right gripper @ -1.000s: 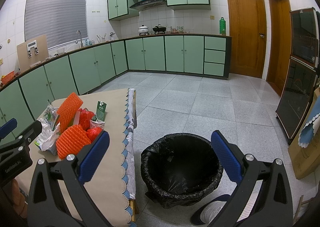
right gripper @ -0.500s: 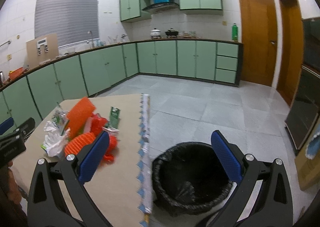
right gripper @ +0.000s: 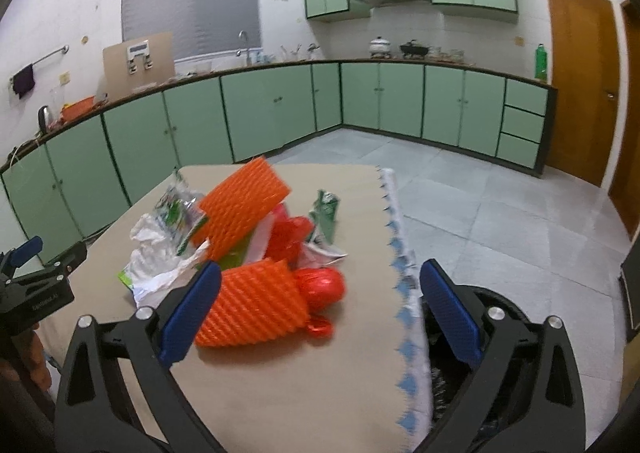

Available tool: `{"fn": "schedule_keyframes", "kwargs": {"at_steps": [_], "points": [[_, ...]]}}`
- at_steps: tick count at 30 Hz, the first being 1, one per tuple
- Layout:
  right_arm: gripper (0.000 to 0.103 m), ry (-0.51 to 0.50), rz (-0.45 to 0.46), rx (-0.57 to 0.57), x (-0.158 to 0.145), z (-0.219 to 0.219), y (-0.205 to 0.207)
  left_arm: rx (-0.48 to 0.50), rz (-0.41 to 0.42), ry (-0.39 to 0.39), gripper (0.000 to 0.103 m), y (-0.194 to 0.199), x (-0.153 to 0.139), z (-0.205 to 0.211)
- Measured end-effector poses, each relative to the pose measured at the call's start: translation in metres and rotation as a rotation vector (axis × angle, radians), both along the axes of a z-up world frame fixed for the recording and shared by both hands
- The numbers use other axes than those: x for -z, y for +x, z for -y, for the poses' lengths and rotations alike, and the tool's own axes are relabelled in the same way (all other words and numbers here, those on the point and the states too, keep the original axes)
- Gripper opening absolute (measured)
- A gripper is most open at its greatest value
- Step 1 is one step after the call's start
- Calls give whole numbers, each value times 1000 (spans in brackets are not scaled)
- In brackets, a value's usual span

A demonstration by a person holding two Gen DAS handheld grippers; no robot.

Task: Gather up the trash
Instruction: 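Grasp the orange foam net with the right tool while the left tool approaches the white plastic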

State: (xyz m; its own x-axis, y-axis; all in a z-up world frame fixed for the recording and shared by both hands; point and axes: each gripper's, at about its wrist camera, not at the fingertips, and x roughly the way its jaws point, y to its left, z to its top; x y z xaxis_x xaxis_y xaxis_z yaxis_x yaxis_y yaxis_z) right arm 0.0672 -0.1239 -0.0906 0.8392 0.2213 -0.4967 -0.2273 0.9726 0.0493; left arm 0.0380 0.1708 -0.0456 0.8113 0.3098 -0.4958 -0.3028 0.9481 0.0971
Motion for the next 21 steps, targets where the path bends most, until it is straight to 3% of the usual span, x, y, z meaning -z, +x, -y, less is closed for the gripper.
{"fn": "schedule_keyframes", "kwargs": {"at_steps": [3,16,19,21], "points": [[84,-16,-16,-27,11,-15,7,-3,-16,-14,97,3,8,-7],[72,-47,-140,-98,55,-42,34,14,-38,-10,96,12,22,-9],[64,-51,-170,-116,64,-45,37,25,-48,-13,96,14,23,-5],[53,-52,-184,-132,67,-48,37,28,-54,-18,96,15,25,-3]]}}
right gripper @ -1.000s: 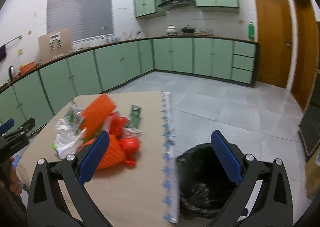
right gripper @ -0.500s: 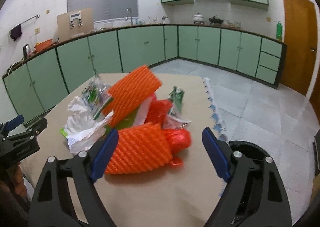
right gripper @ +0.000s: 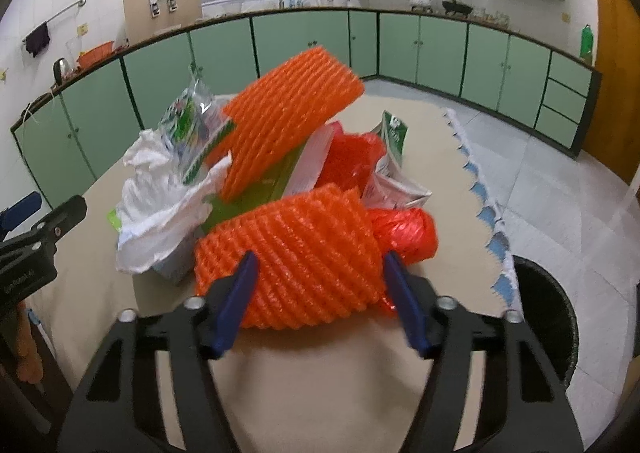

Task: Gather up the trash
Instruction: 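Grasp the orange foam net with the right tool while the left tool approaches the white plastic, then grasp the white plastic bag with the left tool while the right tool lifts the orange net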

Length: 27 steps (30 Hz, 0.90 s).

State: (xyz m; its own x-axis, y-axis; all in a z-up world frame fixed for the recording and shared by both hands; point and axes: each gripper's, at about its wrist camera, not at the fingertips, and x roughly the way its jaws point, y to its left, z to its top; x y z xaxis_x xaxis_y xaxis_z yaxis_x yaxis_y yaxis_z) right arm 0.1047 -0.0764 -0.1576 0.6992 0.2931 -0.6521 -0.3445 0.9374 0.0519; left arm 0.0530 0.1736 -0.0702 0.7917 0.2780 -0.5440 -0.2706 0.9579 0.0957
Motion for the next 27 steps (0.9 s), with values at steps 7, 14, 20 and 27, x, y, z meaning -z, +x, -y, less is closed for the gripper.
{"fn": "schedule_keyframes", "kwargs": {"at_steps": [7,14,20,27], "points": [[33,9,5,-53,-5,1,-7,11,-12,-16,90,3,4,9],[26,47,59,-57,-25,10,-18,44,-20,-46,85,2,2,21],[26,60,99,-49,-39,20,-23,109,-26,-42,85,1,3,42],[26,48,119,-17,-46,29,-27,167,-38,-27,85,6,13,62]]}}
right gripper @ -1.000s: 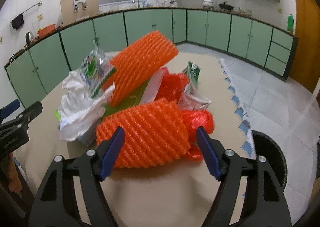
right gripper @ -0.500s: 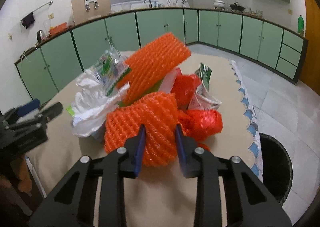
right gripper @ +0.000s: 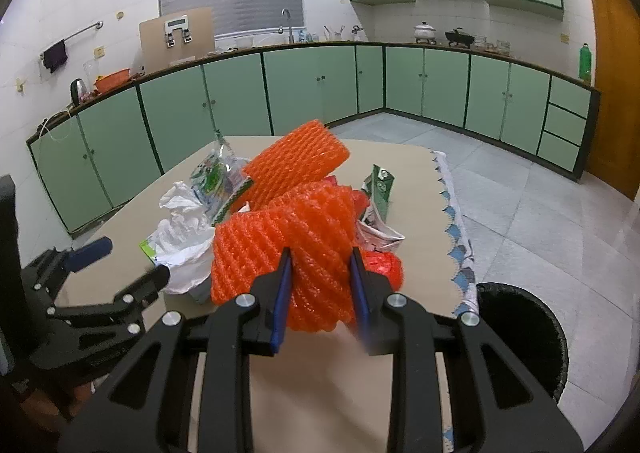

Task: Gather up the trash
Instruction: 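Grasp the white plastic bag with the left tool while the right tool lifts the orange net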

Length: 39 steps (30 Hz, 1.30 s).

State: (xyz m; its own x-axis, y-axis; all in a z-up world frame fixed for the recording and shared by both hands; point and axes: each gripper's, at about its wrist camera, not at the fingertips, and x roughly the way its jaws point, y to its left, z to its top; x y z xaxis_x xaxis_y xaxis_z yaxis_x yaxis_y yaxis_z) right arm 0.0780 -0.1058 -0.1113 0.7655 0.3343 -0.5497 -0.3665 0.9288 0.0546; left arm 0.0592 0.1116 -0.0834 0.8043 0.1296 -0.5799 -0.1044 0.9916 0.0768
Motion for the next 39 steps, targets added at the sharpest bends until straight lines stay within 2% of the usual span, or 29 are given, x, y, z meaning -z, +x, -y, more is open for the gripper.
{"fn": "schedule_keyframes", "kwargs": {"at_steps": [2,6,10,11,13,15,20,24,34,39], "points": [[26,-2,0,7,0,2,1,1,-1,6,83,3,2,3],[26,5,-11,14,2,4,3,7,-16,-2,67,9,4,3],[26,7,-7,10,2,3,4,9,-9,0,63,10,4,3],[26,6,-7,10,3,3,5,11,-10,0,59,11,4,3],[26,5,-12,12,3,3,5,14,-22,-7,48,12,7,4],[27,6,-17,16,4,3,6,22,-40,-24,28,14,10,4],[27,8,-15,18,2,4,6,24,-50,-29,7,14,11,2],[27,11,-14,17,2,5,6,-1,-27,-25,3,11,4,-3],[27,24,12,15,-6,7,2,-41,52,-23,2,-2,-33,-11],[27,29,27,16,-8,10,-3,-32,98,-27,2,-8,-50,-9]]}}
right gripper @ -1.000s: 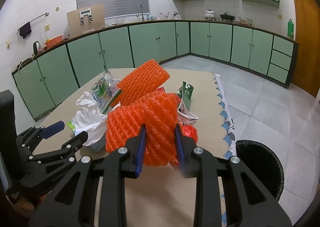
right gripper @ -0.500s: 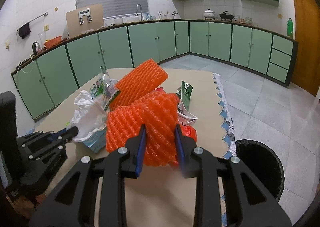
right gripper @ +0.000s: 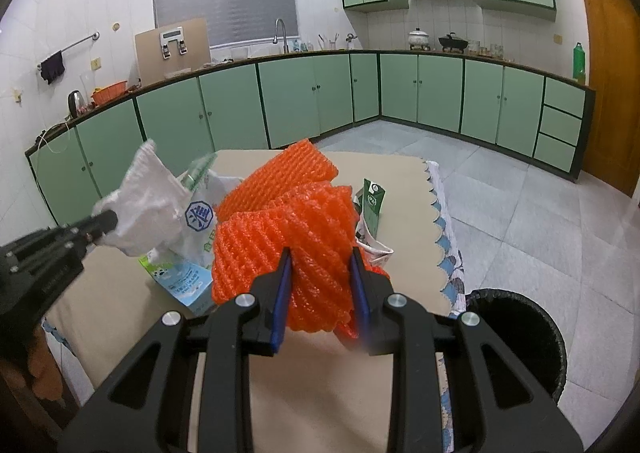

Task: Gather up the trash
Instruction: 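Grasp the white plastic bag with the left tool while the right tool lifts the orange net, then carry both items over the black bin and open both tools to drop them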

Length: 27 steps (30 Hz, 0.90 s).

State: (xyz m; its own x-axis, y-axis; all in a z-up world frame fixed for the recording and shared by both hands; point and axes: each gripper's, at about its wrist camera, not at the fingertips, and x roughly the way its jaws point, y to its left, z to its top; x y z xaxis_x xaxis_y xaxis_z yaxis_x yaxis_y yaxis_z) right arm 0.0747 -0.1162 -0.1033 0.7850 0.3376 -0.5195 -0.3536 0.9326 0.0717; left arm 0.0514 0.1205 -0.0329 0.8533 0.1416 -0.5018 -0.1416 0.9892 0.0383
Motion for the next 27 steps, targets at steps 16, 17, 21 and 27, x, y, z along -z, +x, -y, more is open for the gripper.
{"fn": "schedule_keyframes", "kwargs": {"at_steps": [16,17,21,27], "points": [[27,7,42,32,-17,12,-5,74,15,-32,2,6,-13,16],[27,6,47,33,-18,13,-5,77,22,-34,2,5,-15,17],[26,7,55,48,-26,18,-7,93,51,-37,2,1,-28,23],[26,24,59,82,-45,35,-13,153,47,-48,2,1,-40,43]]}}
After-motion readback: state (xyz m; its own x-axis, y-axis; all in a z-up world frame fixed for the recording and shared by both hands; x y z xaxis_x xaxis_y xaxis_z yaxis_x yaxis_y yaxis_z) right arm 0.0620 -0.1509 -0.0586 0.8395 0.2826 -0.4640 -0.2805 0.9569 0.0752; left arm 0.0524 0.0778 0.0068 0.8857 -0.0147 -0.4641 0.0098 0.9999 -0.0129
